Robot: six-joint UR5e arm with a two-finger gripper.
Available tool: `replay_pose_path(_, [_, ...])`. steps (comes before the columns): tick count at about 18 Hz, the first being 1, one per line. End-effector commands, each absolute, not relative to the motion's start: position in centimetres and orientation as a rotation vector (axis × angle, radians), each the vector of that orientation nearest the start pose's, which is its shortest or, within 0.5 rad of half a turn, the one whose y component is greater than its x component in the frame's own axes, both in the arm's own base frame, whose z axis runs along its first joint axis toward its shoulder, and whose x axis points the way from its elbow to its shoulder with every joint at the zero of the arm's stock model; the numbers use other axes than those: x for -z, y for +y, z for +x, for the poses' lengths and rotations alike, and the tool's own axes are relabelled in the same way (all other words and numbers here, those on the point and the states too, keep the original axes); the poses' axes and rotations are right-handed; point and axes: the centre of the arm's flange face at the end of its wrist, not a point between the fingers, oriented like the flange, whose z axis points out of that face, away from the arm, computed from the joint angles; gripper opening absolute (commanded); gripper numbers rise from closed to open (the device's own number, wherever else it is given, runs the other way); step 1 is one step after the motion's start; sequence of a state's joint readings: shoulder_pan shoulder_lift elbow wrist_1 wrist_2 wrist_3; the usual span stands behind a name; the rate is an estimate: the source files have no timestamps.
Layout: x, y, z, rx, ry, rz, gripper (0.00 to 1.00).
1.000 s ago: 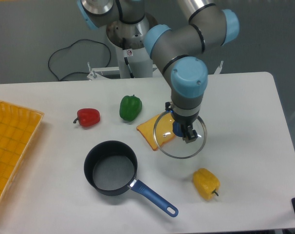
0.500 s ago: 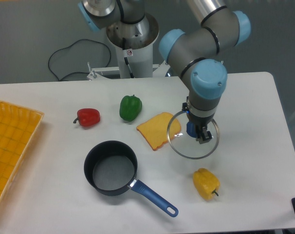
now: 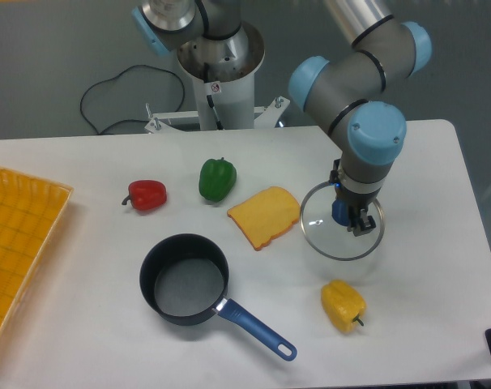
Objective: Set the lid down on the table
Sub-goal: 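Lift the glass lid off the yellow toast slice and carry it sideways, then lower the held glass lid onto the bare table surface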
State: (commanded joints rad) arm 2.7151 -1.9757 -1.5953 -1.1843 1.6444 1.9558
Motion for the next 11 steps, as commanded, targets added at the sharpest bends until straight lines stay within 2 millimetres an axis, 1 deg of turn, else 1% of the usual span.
replay_pose_path(2, [-27.9,37.0,-51.9,0.040,1.264,-2.957,0.46])
replay_pose_path(4, [-27.1,37.1,-52.1,0.040,1.264,-2.957,0.46])
replay_pose_path(7, [-27.0,36.9,-52.3,0.043,1.260,-2.960,0.46])
replay_pose_path(9, [-26.6,36.5,-52.4,0.058,1.249,-2.964,0.46])
replay_pose_path(11, [-26.1,35.3,-52.8,0.074,1.220,-2.976,0.47])
